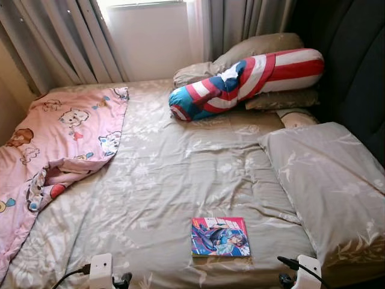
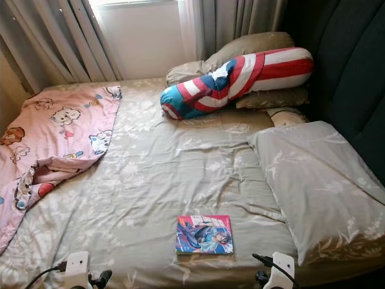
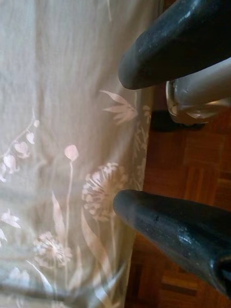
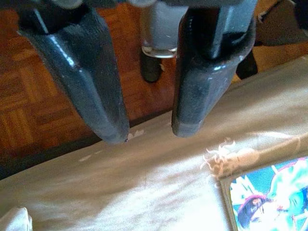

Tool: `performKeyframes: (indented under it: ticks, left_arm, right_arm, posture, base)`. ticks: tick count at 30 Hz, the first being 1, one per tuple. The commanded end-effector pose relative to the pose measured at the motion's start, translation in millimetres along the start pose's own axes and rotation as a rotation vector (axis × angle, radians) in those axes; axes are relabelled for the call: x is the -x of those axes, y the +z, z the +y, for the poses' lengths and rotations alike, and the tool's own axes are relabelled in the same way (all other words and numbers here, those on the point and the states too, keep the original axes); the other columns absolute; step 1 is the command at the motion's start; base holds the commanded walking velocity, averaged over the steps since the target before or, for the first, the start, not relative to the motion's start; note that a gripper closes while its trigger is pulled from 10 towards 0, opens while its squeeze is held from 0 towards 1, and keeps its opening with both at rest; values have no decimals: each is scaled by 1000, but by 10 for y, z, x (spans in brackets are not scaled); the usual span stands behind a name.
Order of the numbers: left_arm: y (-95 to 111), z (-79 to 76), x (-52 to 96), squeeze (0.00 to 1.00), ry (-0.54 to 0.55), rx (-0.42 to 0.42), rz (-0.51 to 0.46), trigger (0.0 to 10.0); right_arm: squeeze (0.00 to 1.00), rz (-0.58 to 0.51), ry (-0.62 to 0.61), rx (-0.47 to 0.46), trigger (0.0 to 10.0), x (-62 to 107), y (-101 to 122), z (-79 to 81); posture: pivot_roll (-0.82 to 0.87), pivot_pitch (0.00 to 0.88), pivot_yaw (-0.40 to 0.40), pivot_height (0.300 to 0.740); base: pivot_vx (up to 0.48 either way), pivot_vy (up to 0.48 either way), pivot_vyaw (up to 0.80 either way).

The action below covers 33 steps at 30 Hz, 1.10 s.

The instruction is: Clean up the room

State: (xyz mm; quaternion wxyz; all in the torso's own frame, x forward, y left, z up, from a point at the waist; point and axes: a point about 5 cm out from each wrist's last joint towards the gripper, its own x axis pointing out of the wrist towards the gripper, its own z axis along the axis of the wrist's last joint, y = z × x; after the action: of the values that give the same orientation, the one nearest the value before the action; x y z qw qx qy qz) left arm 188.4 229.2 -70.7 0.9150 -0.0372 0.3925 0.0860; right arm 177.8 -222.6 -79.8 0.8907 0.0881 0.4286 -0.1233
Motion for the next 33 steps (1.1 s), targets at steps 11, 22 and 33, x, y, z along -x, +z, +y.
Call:
performKeyframes:
  ticks: [11, 22, 33]
  left_arm:
    - [-139, 94, 41, 0, 42, 3, 66, 10000]
    - [-124, 93, 37, 0, 35, 2, 62, 10000]
    - [-208, 184, 81, 0, 40, 11, 80, 10000]
  right_arm:
    - [0, 13, 9, 38, 10000, -1, -60, 124]
    - [0, 21, 9, -7, 10000, -5, -74, 183]
    - [0, 14, 23, 31, 10000, -8, -62, 211]
  posture:
    - [-46, 0, 55, 740]
    - [-49, 0, 61, 740]
    - [-46, 0, 62, 740]
  base:
    - [0, 0, 791]
    - [0, 0, 647]
    - [0, 88, 0]
